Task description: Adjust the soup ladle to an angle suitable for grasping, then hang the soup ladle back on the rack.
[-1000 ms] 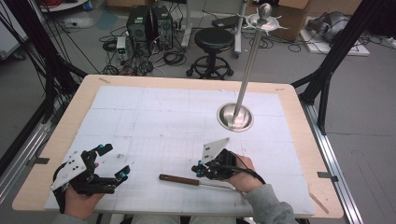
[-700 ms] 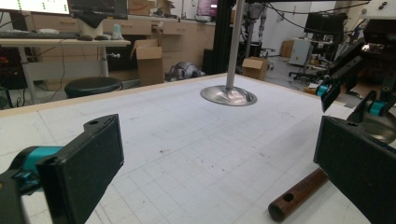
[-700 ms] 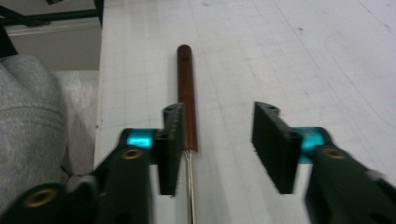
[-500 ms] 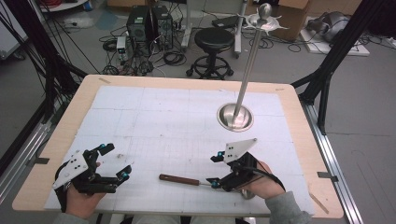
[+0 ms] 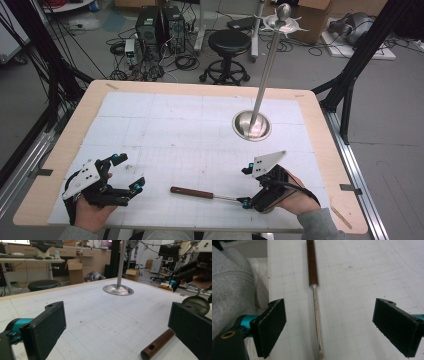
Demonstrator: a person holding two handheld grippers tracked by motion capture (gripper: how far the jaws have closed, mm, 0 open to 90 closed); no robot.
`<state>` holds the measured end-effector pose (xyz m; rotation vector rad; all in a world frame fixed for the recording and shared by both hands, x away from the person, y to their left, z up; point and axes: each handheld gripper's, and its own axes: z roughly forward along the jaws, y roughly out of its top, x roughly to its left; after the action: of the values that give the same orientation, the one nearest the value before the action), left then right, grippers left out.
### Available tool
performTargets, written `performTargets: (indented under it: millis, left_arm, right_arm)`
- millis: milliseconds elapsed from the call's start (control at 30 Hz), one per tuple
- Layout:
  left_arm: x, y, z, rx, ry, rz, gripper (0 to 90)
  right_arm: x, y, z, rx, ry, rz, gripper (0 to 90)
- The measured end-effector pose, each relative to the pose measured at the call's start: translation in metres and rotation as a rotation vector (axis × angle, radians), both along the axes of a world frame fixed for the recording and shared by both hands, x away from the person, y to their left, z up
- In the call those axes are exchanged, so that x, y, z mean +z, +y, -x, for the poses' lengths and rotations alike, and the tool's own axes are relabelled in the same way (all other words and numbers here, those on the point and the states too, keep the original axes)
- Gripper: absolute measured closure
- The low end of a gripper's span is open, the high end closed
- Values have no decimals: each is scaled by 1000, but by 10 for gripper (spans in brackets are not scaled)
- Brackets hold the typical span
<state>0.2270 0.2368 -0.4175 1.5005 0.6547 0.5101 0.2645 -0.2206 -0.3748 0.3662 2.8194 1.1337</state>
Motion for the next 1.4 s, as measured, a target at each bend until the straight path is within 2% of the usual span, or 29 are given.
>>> performTargets:
  millis: [167,267,433,767,1033,1400]
  left_arm:
    - [0,7,4,24,1,3,19]
    - [0,9,6,33,2,0,19]
    - [-1,12,10,47,5,-1,19]
    - [0,18,17,67,3,-3,19]
    - [0,18,17,68,2,-5,19]
    - [0,18,16,66,4,4,19]
  right_arm:
    - [0,8,-3,0,40,16,104]
    - [-2,17,-5,8,55,52,108]
    - [-7,33,-6,55,47,154,144]
    - [-11,55,-4,91,38,249,146]
    - [-14,59,-4,97,28,279,147]
    - [-23,68,-3,115,32,346,159]
